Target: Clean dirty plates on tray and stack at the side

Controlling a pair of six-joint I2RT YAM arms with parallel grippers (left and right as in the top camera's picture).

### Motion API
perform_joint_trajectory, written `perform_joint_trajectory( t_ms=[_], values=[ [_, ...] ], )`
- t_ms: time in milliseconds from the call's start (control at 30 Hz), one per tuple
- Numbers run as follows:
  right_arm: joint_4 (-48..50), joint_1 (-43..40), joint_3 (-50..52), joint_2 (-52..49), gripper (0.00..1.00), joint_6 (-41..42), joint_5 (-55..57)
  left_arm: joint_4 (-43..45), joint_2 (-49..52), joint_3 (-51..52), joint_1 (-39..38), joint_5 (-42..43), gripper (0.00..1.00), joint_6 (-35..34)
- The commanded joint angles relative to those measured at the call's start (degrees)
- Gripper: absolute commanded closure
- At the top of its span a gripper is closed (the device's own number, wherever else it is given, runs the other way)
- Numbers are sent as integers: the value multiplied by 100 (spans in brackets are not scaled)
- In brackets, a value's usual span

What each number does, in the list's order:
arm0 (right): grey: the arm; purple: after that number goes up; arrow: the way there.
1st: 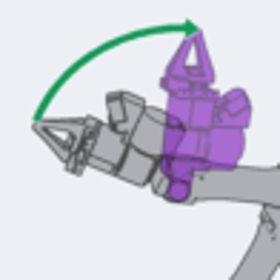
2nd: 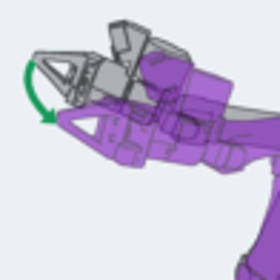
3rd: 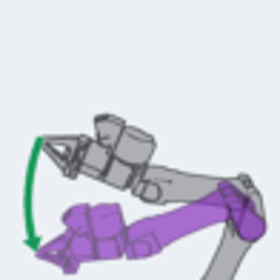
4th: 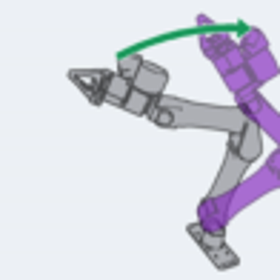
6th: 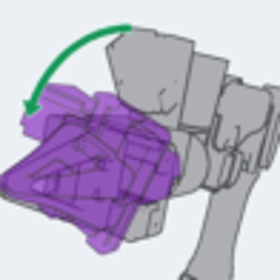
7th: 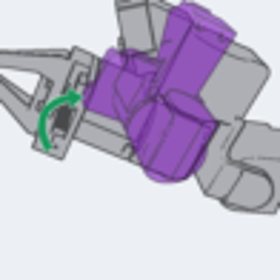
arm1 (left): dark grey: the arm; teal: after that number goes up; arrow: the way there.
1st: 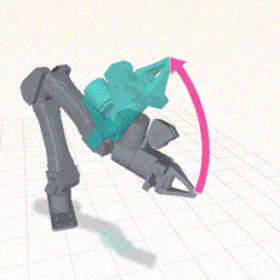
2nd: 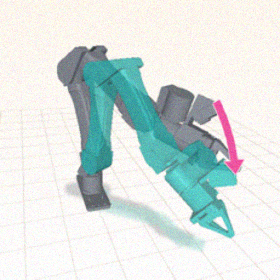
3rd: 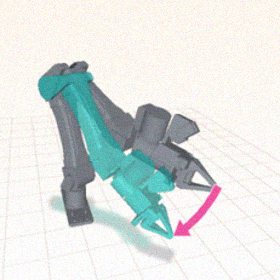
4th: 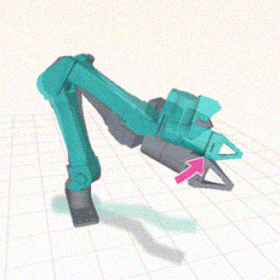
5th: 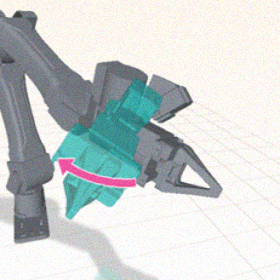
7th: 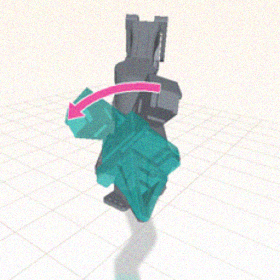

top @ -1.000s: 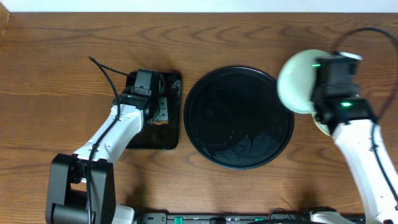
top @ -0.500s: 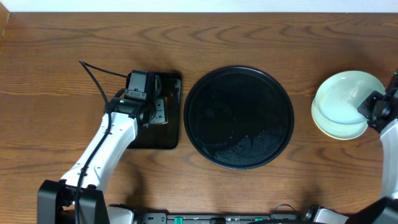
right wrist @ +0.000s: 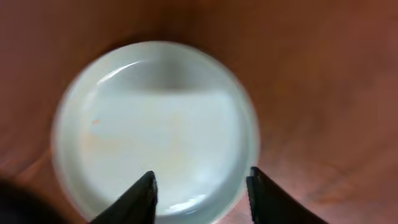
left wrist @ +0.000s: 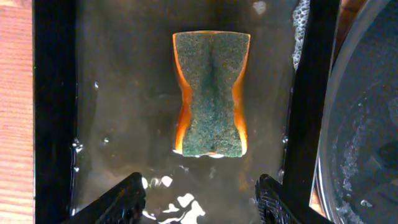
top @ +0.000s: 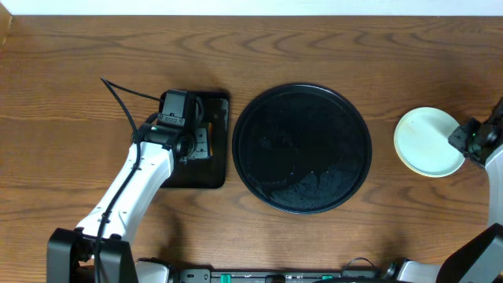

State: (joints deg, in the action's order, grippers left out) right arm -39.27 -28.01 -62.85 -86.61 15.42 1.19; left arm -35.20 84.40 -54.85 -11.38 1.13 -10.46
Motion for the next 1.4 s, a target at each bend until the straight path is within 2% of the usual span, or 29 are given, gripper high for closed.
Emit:
perform_joint_trajectory(
  t_ms=[0,100,200,267,500,633,800,1033,1067,1133,1367],
  values=[
    [55,61,-26,-28,48,-562,-1510,-33,-293,24,24,-31,40,11],
    [37,367,-26,-28,36,-1134,-2352,17,-426,22,63,-50,34,-83],
    [-278,870,-57,-28,20,-1471,-2297,-57,-461,17,216,-50,30,-400],
    [-522,1182,-83,-28,1,-1620,-2098,-249,-461,17,348,-48,28,-649],
    [-1510,2168,-155,7,1,-1574,-1176,-1587,-496,17,612,-26,24,-785],
    [-1838,2531,-116,240,1,-1569,-1139,-2199,-627,37,610,-24,25,-761],
    [-1453,2909,387,1064,1,-1425,-949,-2092,-1462,411,498,-7,24,-741],
    [-780,3362,1596,3246,1,-1283,-557,-1475,-3587,1281,17,-9,24,-750],
    [-785,3379,1703,3536,1,-1287,-555,-1432,-3864,1362,-20,-11,14,-748],
    [-837,3379,1845,4052,1,-1287,-557,-1443,-4343,1421,-28,-11,14,-743],
    [-931,3379,1928,5141,1,-1248,-612,-1447,-5187,1421,-28,-11,13,-743]
  ],
)
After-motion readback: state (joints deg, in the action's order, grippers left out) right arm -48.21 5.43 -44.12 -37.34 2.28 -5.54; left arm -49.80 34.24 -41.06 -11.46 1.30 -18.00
